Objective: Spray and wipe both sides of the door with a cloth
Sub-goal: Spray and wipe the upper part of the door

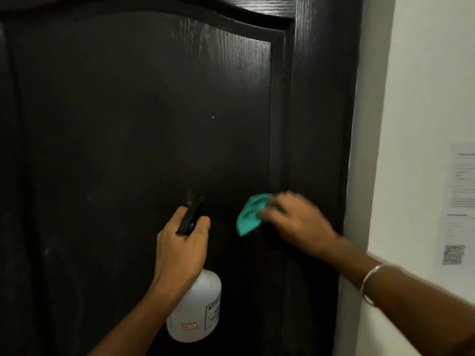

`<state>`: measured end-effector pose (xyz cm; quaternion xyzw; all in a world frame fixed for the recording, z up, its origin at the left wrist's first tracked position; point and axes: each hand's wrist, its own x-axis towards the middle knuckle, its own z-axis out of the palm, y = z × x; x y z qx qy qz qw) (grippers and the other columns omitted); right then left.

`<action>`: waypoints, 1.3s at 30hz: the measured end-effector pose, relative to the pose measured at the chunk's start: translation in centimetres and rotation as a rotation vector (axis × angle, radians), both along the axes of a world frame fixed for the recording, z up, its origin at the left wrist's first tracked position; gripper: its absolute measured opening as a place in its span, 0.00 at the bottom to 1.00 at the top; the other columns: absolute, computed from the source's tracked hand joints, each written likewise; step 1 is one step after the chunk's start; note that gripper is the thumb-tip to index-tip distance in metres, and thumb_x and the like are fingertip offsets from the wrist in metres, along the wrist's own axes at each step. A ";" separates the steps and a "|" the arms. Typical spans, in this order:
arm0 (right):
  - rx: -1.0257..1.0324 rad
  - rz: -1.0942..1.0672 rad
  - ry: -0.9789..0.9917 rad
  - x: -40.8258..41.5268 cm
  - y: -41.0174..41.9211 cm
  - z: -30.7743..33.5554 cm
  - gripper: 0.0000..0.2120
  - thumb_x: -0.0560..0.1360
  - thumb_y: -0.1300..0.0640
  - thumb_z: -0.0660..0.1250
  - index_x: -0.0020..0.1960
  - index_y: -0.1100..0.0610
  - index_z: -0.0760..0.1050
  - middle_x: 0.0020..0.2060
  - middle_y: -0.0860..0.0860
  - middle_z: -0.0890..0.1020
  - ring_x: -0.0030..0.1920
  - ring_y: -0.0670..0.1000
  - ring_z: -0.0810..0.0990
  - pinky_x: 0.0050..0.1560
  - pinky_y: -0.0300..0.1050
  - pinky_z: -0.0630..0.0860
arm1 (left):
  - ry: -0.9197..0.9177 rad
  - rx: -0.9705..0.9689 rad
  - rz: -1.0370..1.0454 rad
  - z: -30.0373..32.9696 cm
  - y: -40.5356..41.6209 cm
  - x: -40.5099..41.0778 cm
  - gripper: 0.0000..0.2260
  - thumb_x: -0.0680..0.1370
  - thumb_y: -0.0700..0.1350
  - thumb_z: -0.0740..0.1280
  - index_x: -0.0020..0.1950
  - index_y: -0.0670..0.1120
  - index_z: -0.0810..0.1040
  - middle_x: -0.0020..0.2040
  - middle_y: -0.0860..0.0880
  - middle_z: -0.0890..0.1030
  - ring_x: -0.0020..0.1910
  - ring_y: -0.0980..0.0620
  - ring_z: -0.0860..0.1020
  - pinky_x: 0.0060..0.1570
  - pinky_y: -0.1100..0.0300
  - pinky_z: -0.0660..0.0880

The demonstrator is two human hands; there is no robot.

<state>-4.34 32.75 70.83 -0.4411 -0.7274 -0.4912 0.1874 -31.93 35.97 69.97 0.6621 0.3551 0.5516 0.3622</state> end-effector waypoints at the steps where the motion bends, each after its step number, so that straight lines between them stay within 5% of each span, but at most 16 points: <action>1: 0.084 0.006 0.023 -0.1 0.4 3.0 0.12 0.81 0.57 0.69 0.64 0.55 0.79 0.56 0.60 0.79 0.50 0.60 0.79 0.45 0.56 0.77 | -0.007 -0.007 0.008 -0.4 0.2 -0.6 0.05 0.82 0.45 0.66 0.47 0.47 0.79 0.43 0.34 0.81 0.34 0.47 0.78 0.36 0.51 0.79; 5: 0.416 0.073 0.287 -3.4 2.5 14.4 0.12 0.83 0.53 0.65 0.63 0.58 0.79 0.56 0.59 0.76 0.51 0.58 0.79 0.45 0.51 0.79 | -0.057 -0.024 0.075 -2.5 1.3 -2.9 0.06 0.82 0.43 0.66 0.46 0.46 0.79 0.37 0.37 0.79 0.31 0.50 0.76 0.34 0.53 0.75; 8: 0.428 0.111 0.305 -6.5 4.6 12.2 0.12 0.84 0.52 0.65 0.59 0.59 0.80 0.52 0.58 0.77 0.48 0.57 0.79 0.43 0.50 0.79 | -0.077 -0.015 0.110 -4.1 1.7 -4.4 0.06 0.82 0.43 0.66 0.45 0.44 0.78 0.33 0.37 0.76 0.30 0.49 0.74 0.32 0.51 0.73; 11: 0.176 0.182 0.120 -9.0 6.3 1.6 0.12 0.85 0.53 0.63 0.55 0.59 0.82 0.47 0.56 0.79 0.44 0.56 0.78 0.41 0.53 0.78 | -0.086 -0.005 0.122 -5.7 1.9 -6.1 0.06 0.81 0.44 0.66 0.48 0.43 0.78 0.35 0.35 0.76 0.31 0.46 0.74 0.33 0.48 0.74; 14: -0.175 0.153 -0.251 -10.2 5.6 -8.1 0.10 0.83 0.56 0.64 0.61 0.54 0.80 0.52 0.53 0.79 0.48 0.54 0.78 0.44 0.49 0.76 | -0.076 0.012 0.123 -7.1 2.2 -7.9 0.06 0.82 0.43 0.67 0.49 0.41 0.78 0.38 0.33 0.76 0.32 0.44 0.74 0.34 0.45 0.76; 17: -0.201 0.095 -0.462 -10.1 5.6 -5.0 0.15 0.77 0.53 0.70 0.64 0.49 0.78 0.56 0.52 0.78 0.51 0.54 0.77 0.46 0.50 0.73 | -0.115 0.007 0.105 -8.1 3.0 -9.5 0.05 0.81 0.42 0.67 0.47 0.41 0.77 0.34 0.35 0.74 0.31 0.44 0.72 0.33 0.48 0.74; 21: 0.304 0.056 0.026 -11.1 7.2 7.5 0.09 0.83 0.52 0.67 0.59 0.53 0.82 0.54 0.57 0.80 0.47 0.60 0.79 0.39 0.54 0.75 | -0.144 0.021 0.089 -9.5 4.2 -11.4 0.07 0.82 0.39 0.67 0.44 0.42 0.76 0.32 0.37 0.73 0.29 0.46 0.71 0.30 0.51 0.71; 24: 0.441 -0.018 0.295 -13.0 8.6 9.5 0.12 0.85 0.51 0.63 0.58 0.58 0.80 0.54 0.58 0.79 0.51 0.56 0.80 0.40 0.49 0.78 | -0.152 0.002 0.073 -10.7 5.0 -12.9 0.07 0.82 0.40 0.66 0.45 0.43 0.77 0.31 0.42 0.74 0.29 0.47 0.72 0.31 0.52 0.72; 30: 0.062 0.036 0.086 -15.9 9.1 -1.6 0.13 0.86 0.51 0.61 0.58 0.58 0.81 0.50 0.56 0.80 0.44 0.54 0.79 0.40 0.52 0.78 | -0.109 0.004 0.019 -10.7 5.5 -14.3 0.06 0.81 0.39 0.67 0.44 0.43 0.77 0.29 0.49 0.73 0.28 0.53 0.72 0.29 0.61 0.71; 34: 0.007 -0.011 0.085 -16.5 8.7 -1.1 0.12 0.84 0.50 0.65 0.61 0.57 0.79 0.52 0.56 0.79 0.44 0.52 0.79 0.39 0.50 0.79 | -0.137 0.007 0.008 -10.5 5.8 -15.1 0.06 0.81 0.40 0.66 0.45 0.41 0.76 0.35 0.38 0.75 0.30 0.49 0.73 0.31 0.57 0.73; 39: -0.031 -0.054 0.082 -17.1 8.2 -0.9 0.13 0.81 0.51 0.65 0.60 0.58 0.79 0.51 0.56 0.79 0.43 0.52 0.78 0.37 0.45 0.76 | -0.181 -0.066 0.012 -11.2 6.7 -16.6 0.05 0.81 0.38 0.66 0.46 0.39 0.77 0.33 0.44 0.76 0.30 0.49 0.73 0.29 0.61 0.74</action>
